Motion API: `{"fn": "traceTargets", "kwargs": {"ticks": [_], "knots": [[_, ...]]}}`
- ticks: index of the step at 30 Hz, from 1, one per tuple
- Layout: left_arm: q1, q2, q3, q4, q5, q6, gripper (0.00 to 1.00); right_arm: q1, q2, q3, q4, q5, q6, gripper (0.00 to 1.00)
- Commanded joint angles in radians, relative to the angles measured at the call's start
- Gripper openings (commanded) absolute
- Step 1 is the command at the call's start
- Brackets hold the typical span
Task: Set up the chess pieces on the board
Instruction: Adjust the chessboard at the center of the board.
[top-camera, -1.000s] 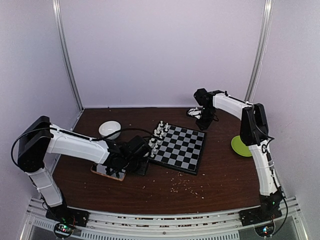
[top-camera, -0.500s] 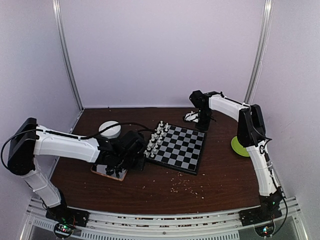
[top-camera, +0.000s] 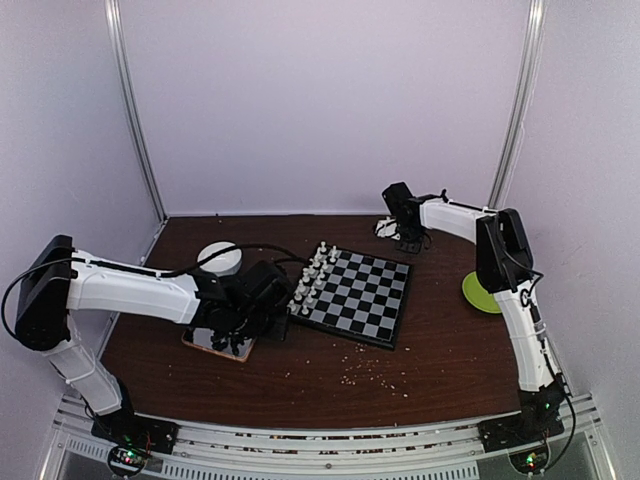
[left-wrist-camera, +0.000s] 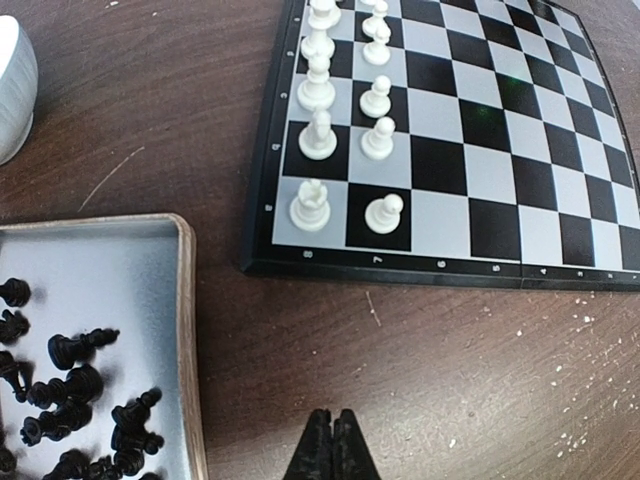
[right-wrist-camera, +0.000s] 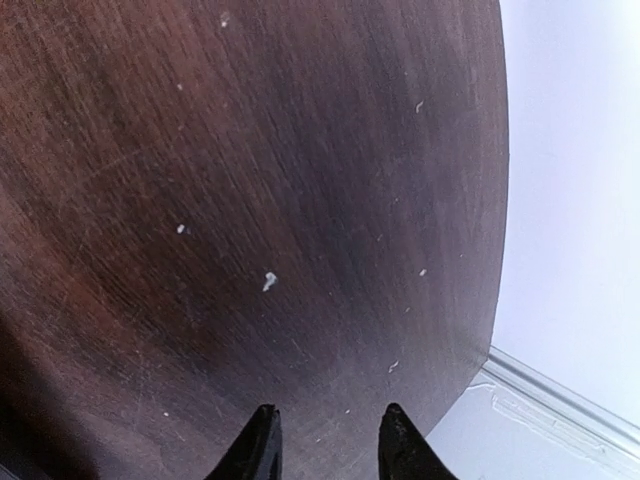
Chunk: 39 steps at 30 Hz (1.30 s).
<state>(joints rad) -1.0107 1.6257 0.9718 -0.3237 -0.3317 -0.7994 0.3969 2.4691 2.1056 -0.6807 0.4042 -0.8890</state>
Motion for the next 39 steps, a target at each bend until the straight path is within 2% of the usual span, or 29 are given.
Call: {"fn": "traceTargets", "kwargs": {"ticks": [1,6,10,20,24,26,29,32,36,39], "knots": [[0.003,-0.002,0.031,-0.028,-0.011,-0.031,0.0,0.011,-0.002,-0.017,0.004,-0.009,-0.064,0.3],[0.003,0.019,0.002,-0.032,-0.033,-0.054,0.0,0.043,-0.134,-0.247,-0.015,-0.115,-0.1,0.28],[0.016,0.017,-0.052,0.024,-0.019,-0.072,0.0,0.077,-0.239,-0.406,0.068,-0.075,-0.124,0.27],[0.056,0.047,-0.068,0.068,0.005,-0.095,0.0,0.097,-0.329,-0.398,-0.233,-0.27,-0.051,0.26],[0.076,0.062,-0.071,0.07,0.02,-0.123,0.0,0.058,-0.332,-0.313,-0.312,-0.387,0.039,0.26],[0.084,0.07,-0.076,0.077,0.028,-0.138,0.0,0.03,-0.303,-0.199,-0.347,-0.458,0.156,0.27],[0.101,0.078,-0.085,0.094,0.055,-0.163,0.0,-0.007,-0.236,-0.054,-0.419,-0.664,0.343,0.33],[0.121,0.085,-0.102,0.12,0.088,-0.189,0.01,-0.015,-0.151,0.059,-0.466,-0.774,0.488,0.35],[0.132,0.088,-0.125,0.15,0.11,-0.212,0.05,-0.034,-0.07,0.138,-0.467,-0.836,0.618,0.48],[0.133,0.09,-0.13,0.164,0.117,-0.213,0.05,-0.068,-0.038,0.147,-0.439,-0.898,0.713,0.53]]}}
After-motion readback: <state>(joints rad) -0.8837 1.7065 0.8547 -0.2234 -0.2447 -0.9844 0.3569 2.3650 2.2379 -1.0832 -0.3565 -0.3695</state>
